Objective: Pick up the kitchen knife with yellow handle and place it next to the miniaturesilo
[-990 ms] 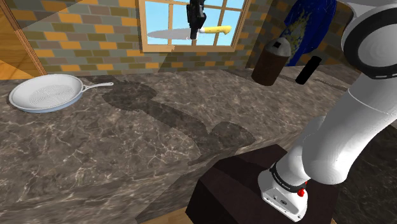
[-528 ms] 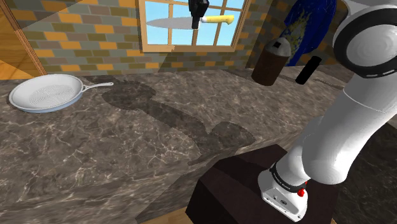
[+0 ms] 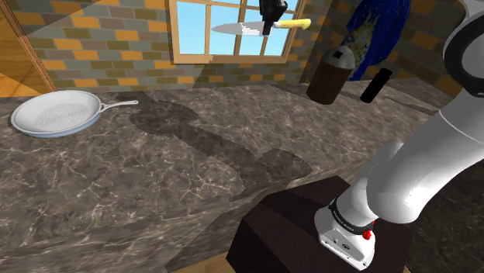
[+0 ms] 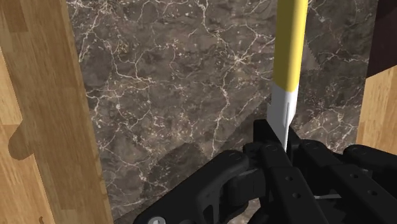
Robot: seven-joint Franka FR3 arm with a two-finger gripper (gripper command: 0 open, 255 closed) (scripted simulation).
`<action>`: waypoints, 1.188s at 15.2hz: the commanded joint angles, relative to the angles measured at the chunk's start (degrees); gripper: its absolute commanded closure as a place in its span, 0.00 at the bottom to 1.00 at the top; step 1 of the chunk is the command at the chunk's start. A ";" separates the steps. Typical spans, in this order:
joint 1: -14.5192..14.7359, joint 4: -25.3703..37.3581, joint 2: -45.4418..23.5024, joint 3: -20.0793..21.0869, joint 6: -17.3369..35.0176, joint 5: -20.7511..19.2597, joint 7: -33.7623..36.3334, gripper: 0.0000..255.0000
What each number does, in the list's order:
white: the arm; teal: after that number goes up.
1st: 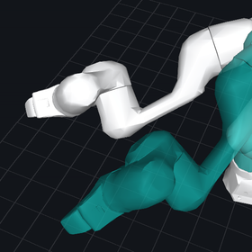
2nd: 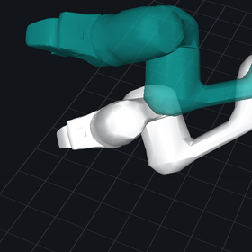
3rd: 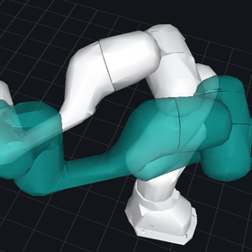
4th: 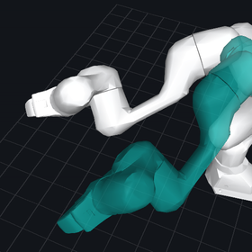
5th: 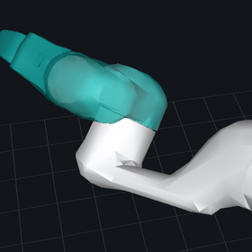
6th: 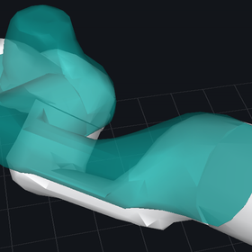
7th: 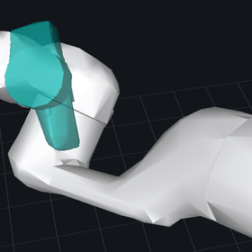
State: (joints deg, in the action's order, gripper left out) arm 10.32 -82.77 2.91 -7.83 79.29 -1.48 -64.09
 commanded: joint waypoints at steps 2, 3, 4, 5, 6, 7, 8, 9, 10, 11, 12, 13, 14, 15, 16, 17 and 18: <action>-1.46 -5.13 4.19 -1.64 1.04 -0.78 -3.22 1.00; -1.98 -6.26 5.25 -2.28 1.17 -1.06 -4.39 1.00; -2.49 -7.30 6.24 -2.93 1.28 -1.35 -5.56 1.00; -2.99 -8.26 7.18 -3.61 1.37 -1.65 -6.75 1.00; -3.50 -9.14 8.05 -4.30 1.43 -1.96 -7.96 1.00; -4.02 -9.94 8.88 -5.01 1.49 -2.29 -9.18 1.00; -4.53 -10.67 9.64 -5.73 1.53 -2.62 -10.41 1.00; -5.04 -11.32 10.35 -6.47 1.56 -2.96 -11.66 1.00; -5.53 -11.90 11.01 -7.25 1.57 -3.31 -12.92 1.00; -6.03 -12.41 11.60 -8.03 1.58 -3.66 -14.20 1.00; -6.52 -12.85 12.14 -8.83 1.59 -4.02 -15.49 1.00; -7.01 -13.21 12.62 -9.65 1.59 -4.37 -16.79 1.00; -7.51 -13.51 13.04 -10.48 1.58 -4.72 -18.12 1.00; -8.00 -13.74 13.40 -11.33 1.58 -5.07 -19.46 1.00; -8.50 -13.91 13.70 -12.19 1.57 -5.40 -20.82 1.00; -8.99 -14.01 13.93 -13.08 1.56 -5.73 -22.20 1.00; -9.45 -14.04 14.11 -14.00 1.56 -6.05 -23.59 1.00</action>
State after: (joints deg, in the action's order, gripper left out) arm 1.37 -97.10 16.90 -20.86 81.13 -7.22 -86.08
